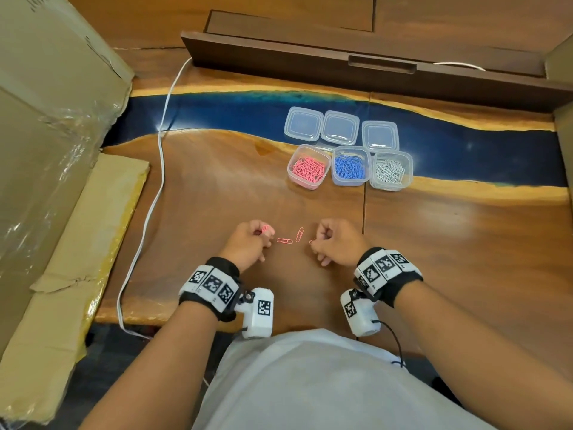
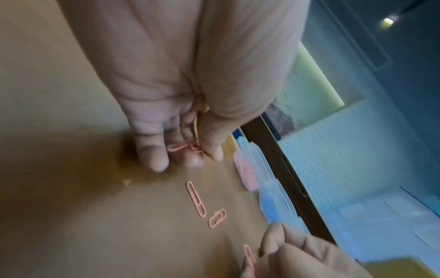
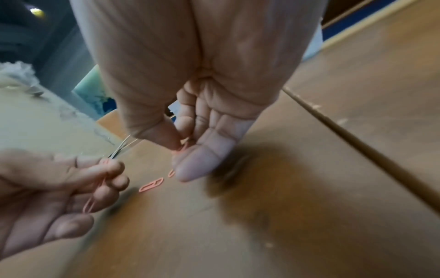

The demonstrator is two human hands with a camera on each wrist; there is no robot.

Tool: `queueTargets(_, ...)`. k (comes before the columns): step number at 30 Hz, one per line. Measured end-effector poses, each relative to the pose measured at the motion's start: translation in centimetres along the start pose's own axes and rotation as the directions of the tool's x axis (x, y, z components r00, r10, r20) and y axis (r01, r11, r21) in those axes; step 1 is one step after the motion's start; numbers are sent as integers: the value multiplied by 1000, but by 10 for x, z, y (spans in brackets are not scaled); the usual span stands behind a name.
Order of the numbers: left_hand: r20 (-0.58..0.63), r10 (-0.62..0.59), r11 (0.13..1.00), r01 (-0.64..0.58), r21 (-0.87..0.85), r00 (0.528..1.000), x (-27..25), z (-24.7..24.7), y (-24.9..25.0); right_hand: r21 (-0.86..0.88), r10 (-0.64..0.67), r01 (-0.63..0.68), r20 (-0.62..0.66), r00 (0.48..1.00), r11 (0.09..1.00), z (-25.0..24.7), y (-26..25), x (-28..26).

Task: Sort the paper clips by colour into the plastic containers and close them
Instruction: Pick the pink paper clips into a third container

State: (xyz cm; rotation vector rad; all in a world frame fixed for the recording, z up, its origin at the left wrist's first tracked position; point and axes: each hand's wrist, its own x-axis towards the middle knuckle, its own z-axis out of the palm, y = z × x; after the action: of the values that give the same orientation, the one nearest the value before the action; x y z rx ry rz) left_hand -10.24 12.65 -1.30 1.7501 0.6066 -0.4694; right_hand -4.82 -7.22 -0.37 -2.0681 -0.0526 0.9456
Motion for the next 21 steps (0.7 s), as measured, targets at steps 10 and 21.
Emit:
queueTargets(10, 60, -72, 991, 78, -109, 996, 6, 5, 14, 403, -34, -35, 164, 986, 915, -5, -17, 15)
queueTargets(21, 164, 110, 649, -196, 735, 980, 15, 15, 22, -683, -255, 347, 236, 938, 642, -1, -24, 36)
